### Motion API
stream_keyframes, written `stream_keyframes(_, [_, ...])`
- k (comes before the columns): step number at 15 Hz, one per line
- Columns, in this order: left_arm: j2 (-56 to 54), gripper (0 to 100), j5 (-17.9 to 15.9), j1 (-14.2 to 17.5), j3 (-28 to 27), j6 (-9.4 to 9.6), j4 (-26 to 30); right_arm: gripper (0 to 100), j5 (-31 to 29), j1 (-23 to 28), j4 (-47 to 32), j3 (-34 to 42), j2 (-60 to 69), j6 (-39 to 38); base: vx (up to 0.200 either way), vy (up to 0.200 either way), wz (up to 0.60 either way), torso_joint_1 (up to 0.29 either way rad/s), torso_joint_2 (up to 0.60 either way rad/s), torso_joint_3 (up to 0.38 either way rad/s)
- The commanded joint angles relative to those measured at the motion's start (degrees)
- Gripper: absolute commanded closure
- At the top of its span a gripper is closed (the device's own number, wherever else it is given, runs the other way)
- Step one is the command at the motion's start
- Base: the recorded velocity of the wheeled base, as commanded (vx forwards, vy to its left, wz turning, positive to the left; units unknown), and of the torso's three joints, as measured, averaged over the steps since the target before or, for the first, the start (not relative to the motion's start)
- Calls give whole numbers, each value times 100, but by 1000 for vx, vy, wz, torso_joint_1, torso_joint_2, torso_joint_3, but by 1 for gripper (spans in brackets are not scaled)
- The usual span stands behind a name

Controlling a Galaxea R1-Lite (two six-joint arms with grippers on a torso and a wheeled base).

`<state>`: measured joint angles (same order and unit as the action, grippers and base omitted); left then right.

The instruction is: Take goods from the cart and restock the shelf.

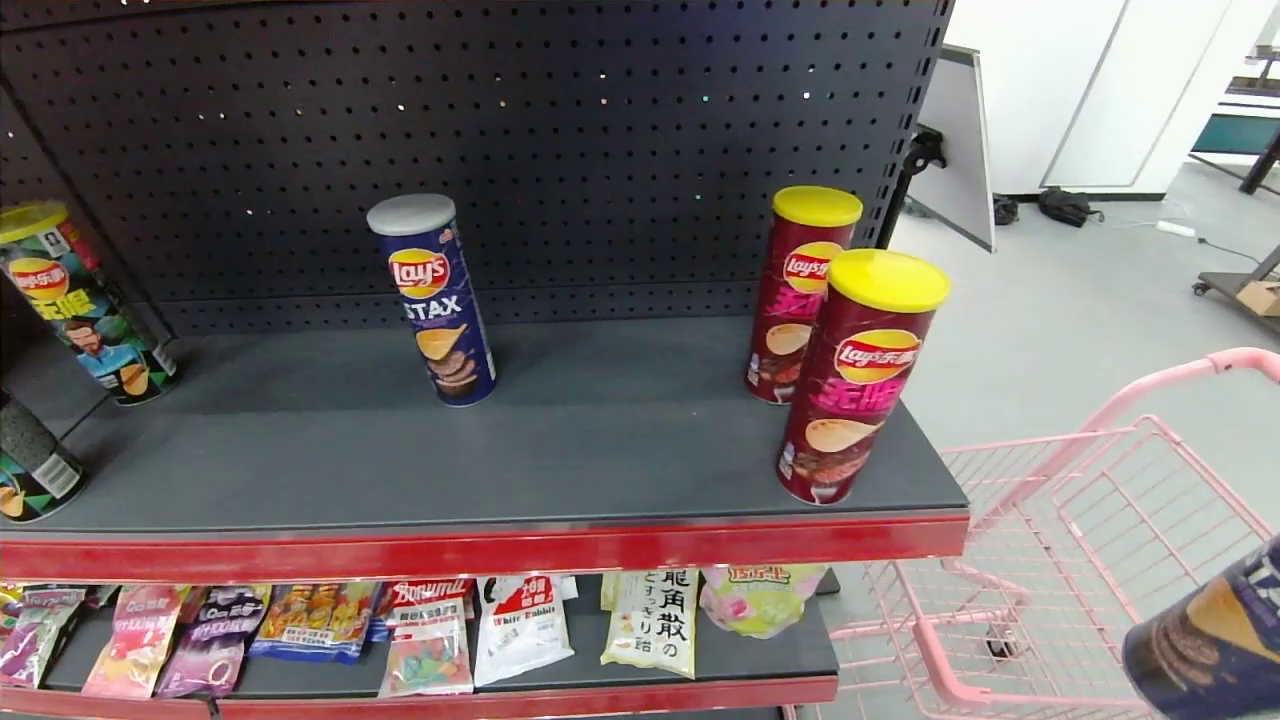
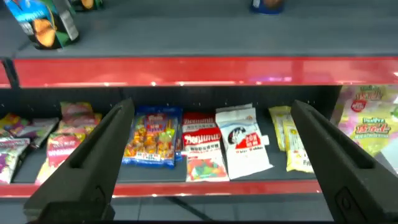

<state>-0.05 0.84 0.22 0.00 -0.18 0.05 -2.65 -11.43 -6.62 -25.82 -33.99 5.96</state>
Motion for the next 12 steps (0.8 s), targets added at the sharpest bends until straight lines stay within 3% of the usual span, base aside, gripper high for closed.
stream_keyframes(1, [5,0,4,-4,0,1,4,100,115,-43,38,235,516,-7,0,200,0,-17,-7,7])
stream_keyframes(10, [5,0,4,-4,0,1,4,100,361,-43,-6,701,1351,19,0,200,0,3,2,0])
stream_keyframes(12, [5,0,4,-4,0,1,4,100,396,-43,-15,701,1368,19,0,0,0,0,0,0])
